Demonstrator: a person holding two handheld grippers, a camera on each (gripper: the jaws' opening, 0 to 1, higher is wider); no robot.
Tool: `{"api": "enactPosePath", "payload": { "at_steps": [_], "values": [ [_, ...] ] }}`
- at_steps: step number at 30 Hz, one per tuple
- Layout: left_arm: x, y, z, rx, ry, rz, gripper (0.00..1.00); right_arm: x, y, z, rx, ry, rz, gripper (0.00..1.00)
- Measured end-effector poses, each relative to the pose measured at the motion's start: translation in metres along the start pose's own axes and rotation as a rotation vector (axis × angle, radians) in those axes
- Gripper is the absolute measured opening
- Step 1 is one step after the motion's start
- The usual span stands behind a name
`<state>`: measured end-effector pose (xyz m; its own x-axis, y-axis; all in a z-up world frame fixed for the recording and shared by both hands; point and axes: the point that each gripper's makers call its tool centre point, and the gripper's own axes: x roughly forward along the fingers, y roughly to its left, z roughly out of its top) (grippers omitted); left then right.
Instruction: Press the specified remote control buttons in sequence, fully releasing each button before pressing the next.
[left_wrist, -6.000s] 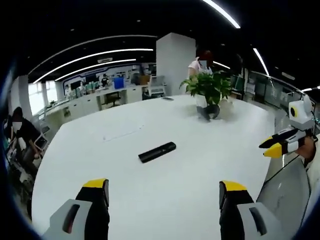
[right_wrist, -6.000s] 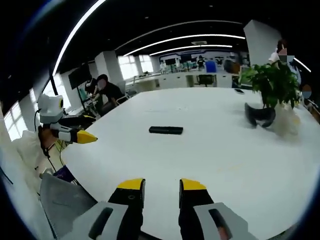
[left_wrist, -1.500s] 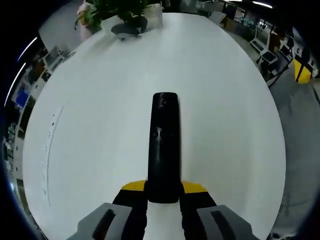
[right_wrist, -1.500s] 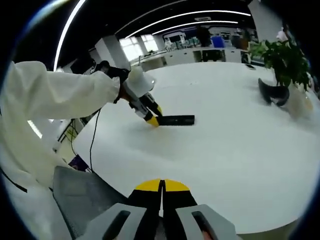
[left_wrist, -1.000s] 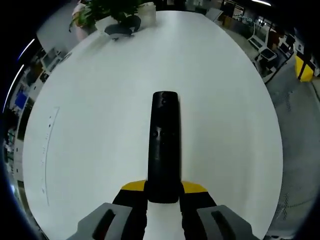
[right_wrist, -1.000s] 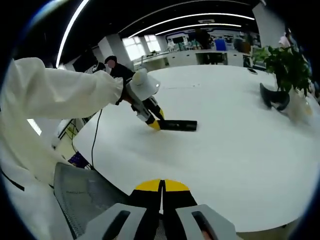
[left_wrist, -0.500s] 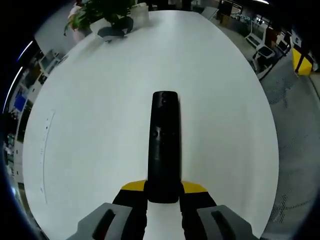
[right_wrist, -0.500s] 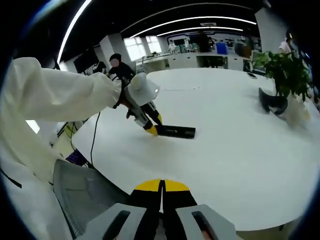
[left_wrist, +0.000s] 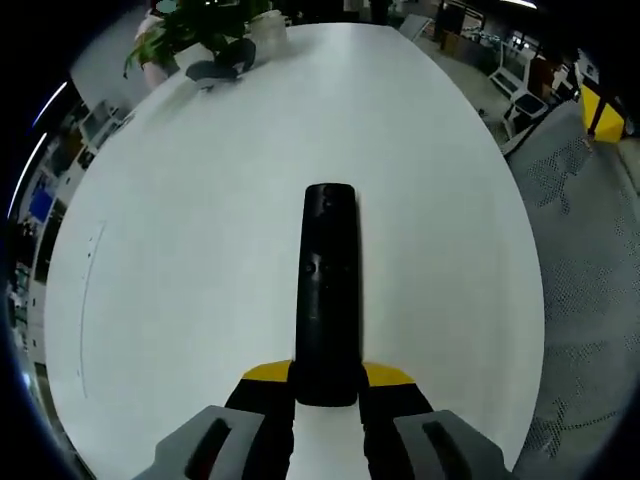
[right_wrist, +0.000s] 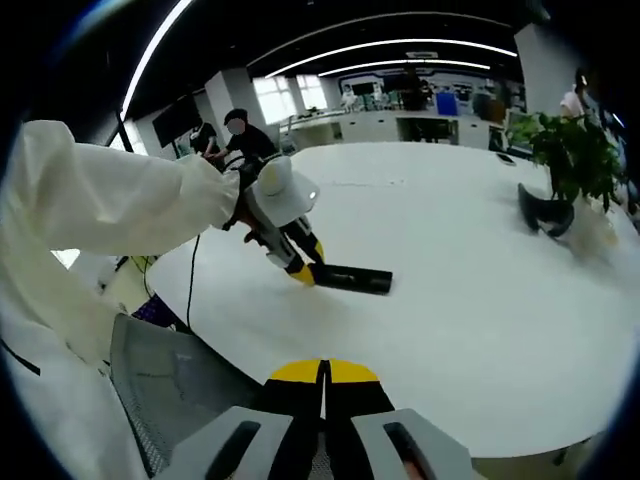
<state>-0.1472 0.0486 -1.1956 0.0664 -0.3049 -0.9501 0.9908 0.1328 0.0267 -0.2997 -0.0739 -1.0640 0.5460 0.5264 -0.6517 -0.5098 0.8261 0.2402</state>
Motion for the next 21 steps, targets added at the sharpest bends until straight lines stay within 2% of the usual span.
{"api": "enactPosePath", "payload": {
  "at_steps": [21],
  "values": [
    [-0.001, -0.033, -0.002, 0.032, 0.026, -0.009, 0.24, -0.007, 0.014, -0.005, -0.009, -0.010, 0.015, 0.00]
  ]
}}
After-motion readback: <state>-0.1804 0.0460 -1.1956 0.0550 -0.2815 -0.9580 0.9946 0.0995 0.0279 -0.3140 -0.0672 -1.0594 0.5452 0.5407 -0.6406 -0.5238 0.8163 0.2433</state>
